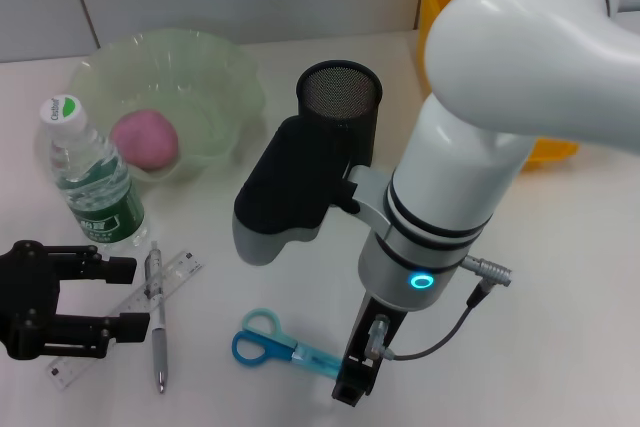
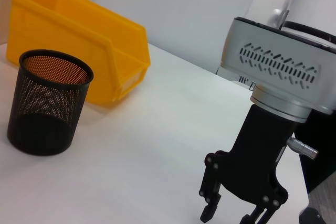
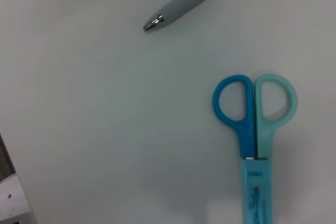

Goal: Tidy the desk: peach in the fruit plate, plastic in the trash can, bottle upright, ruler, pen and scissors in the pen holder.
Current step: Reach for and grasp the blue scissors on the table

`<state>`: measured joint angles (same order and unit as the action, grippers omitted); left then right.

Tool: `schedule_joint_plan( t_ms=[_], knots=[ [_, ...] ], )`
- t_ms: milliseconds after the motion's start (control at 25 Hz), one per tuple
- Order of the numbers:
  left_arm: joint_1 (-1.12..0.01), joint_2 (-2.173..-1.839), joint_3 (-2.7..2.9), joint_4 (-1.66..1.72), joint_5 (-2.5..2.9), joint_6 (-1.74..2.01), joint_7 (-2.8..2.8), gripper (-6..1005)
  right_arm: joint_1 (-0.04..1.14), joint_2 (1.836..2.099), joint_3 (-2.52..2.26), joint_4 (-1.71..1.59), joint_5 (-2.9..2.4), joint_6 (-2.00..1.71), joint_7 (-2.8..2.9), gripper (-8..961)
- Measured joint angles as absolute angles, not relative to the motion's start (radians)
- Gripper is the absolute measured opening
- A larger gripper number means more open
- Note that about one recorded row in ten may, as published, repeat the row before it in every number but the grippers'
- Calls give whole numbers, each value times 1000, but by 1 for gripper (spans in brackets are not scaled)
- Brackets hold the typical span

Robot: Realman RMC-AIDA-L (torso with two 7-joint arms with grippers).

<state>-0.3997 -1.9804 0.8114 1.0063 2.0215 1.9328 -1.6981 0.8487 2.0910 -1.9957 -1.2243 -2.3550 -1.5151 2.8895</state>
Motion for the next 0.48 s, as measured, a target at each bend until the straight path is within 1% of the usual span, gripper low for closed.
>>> schedule_joint_plan(
  t_ms=[360, 480],
  knots=[
    [-401, -1980, 811, 1006, 2022, 1933, -1698, 755, 878, 2091, -2038, -1213, -2374, -1481, 2917, 448],
    [-403, -1981, 810, 1006, 2022, 1932, -1698, 755, 887, 2091, -2051, -1206, -2378, -1473, 2923, 448]
  ],
)
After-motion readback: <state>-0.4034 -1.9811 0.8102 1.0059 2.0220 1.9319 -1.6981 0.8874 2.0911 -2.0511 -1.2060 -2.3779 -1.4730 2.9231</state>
